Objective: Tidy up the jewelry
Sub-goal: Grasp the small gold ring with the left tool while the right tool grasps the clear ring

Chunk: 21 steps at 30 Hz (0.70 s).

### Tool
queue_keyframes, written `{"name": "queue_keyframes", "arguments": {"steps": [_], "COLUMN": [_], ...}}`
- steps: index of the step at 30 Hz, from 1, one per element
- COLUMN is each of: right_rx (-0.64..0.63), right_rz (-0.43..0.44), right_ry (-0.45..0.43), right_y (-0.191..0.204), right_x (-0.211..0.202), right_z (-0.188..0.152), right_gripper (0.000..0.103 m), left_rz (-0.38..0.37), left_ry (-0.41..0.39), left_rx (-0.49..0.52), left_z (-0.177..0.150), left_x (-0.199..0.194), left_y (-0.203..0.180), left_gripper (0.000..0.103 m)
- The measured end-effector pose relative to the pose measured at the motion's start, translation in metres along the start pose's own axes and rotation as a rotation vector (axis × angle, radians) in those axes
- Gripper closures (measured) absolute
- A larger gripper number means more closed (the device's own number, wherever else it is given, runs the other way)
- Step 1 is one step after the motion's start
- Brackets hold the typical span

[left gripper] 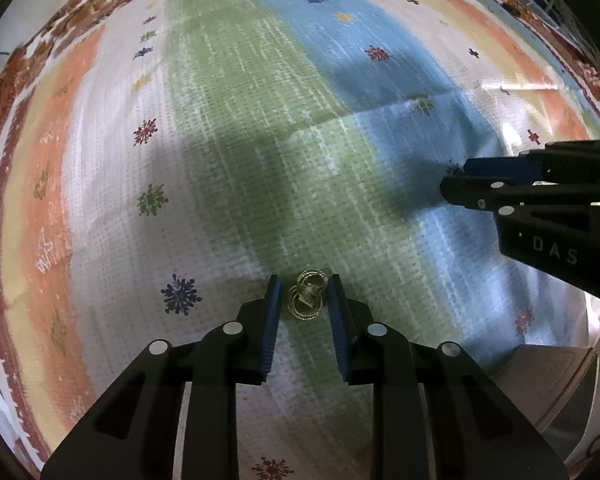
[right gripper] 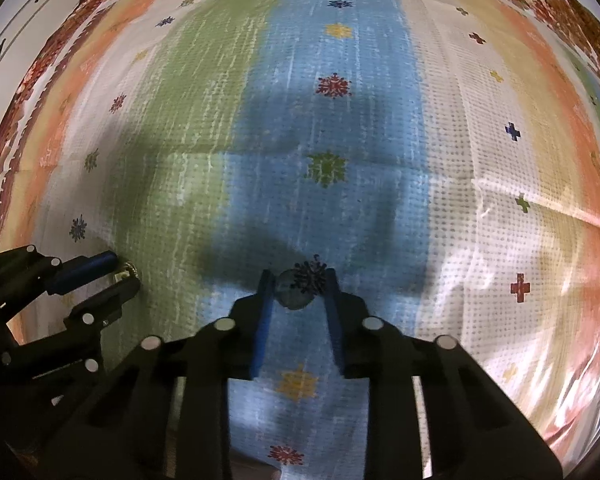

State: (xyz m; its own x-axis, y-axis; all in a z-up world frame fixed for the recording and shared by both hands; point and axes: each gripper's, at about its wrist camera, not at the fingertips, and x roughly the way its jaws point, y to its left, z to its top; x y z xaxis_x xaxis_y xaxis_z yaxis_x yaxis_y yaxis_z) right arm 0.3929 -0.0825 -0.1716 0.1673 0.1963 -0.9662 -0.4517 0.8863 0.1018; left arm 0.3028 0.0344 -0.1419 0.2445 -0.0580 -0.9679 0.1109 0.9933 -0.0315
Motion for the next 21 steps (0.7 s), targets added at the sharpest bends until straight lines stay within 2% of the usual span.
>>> {"name": "queue_keyframes", "arguments": {"steps": [8,12,21], "right_rx": [0.018,0.015,0.028], "right_rz": [0.045,0.063,0.102], "right_ry": [-0.009,-0.039,-0.105], "right_y": [-0.01,-0.007,-0.01], "right_x": [-0.008,-0.026,-0.067], "right_z": [-0.007,-0.006,-0.028], "right_gripper": [0.081,0.081,0.081], "left_rz": [-0.054,-0.085,-0.12], "left_ry": [-0.021,-0.049,-0.106], "left_rx": [-0.036,-0.052,-0.08], "left_z": [-0.001,0.0,-0.01], "left_x": [-0.013,-0.026,-0.054], "left_y": [0.003,0.007,0.01], "left_gripper": [0.09,0.09,0.09]}}
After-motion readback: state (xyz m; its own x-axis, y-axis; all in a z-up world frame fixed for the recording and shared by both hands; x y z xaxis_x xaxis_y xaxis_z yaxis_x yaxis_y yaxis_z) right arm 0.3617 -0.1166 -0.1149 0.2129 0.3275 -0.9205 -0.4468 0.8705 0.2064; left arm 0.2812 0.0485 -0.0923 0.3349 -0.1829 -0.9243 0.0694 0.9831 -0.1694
